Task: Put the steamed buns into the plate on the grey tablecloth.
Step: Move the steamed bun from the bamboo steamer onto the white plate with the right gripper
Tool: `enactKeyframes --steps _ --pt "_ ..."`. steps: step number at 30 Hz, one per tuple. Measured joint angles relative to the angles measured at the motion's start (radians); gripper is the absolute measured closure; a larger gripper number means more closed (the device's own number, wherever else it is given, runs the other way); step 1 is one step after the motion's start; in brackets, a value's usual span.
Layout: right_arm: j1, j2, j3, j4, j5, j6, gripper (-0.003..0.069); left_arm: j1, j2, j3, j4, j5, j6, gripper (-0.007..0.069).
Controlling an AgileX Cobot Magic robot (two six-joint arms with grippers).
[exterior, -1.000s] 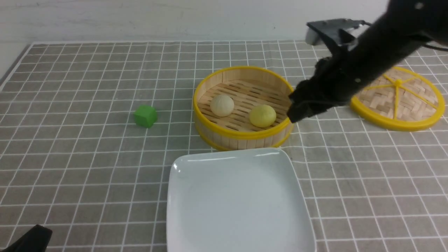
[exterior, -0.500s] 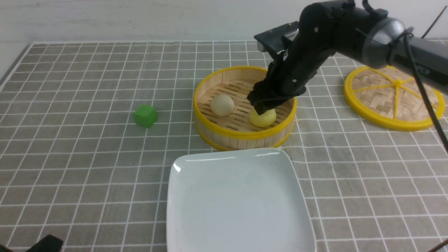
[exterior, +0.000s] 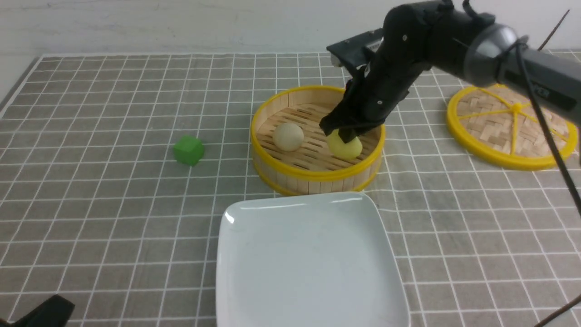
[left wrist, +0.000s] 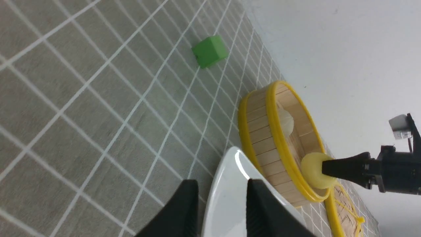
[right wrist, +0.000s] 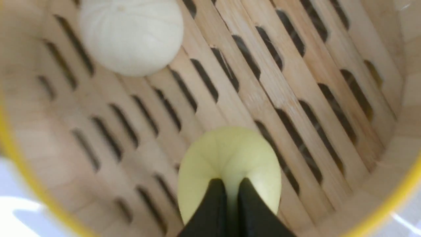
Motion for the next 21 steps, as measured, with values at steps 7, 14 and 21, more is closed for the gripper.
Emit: enactKeyframes --steps 7,14,21 --pt "0.0 -0.236 0.008 0.066 0.197 0.023 0.0645 0.0 0.107 -0.145 0.09 0.184 0.01 0.0384" --pt "0.063 -0.414 0.314 0.147 0.205 0.067 0.0638 0.0 0.386 -0.292 0.136 0.36 0.098 0.0384" --pt "0.223 -0.392 0.659 0.138 -0.016 0.078 0.0612 0.0 0.696 -0.443 0.131 0.441 0.285 0.0384"
